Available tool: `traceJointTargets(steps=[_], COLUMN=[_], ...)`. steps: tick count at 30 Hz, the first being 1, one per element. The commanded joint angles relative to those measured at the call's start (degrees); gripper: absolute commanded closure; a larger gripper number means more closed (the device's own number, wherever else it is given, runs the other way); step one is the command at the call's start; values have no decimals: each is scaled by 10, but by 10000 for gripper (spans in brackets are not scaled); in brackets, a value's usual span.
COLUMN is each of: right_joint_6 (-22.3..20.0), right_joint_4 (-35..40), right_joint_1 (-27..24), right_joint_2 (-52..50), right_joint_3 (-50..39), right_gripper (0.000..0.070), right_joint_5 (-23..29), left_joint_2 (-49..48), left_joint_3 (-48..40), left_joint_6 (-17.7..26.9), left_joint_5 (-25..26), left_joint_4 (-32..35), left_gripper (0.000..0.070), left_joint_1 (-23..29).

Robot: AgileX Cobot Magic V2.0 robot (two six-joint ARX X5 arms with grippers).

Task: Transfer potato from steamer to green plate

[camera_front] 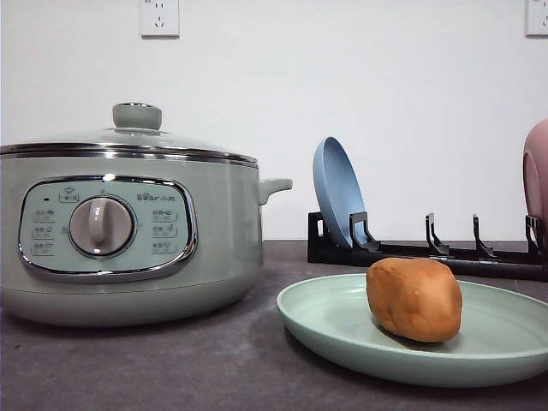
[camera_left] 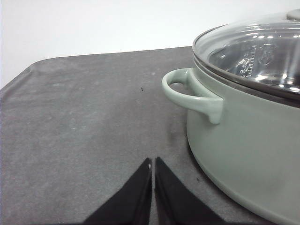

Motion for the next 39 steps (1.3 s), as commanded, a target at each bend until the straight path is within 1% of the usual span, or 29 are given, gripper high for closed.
traceJointTargets(steps=[1, 39], right_joint_6=[6, 6], right_joint_4=[1, 1], right_joint_1=[-1, -1], right_joint_2=[-1, -1], right_joint_3=[-3, -3], right_gripper=[700, 700], right_joint_5=[0, 0], left_joint_2=[-1, -1], left_joint_3=[-12, -12], left_joint_6=[-6, -6], left_joint_5=[-1, -1], left_joint_4=[-4, -4], left_gripper=[698, 698], left_joint_1=[1, 1])
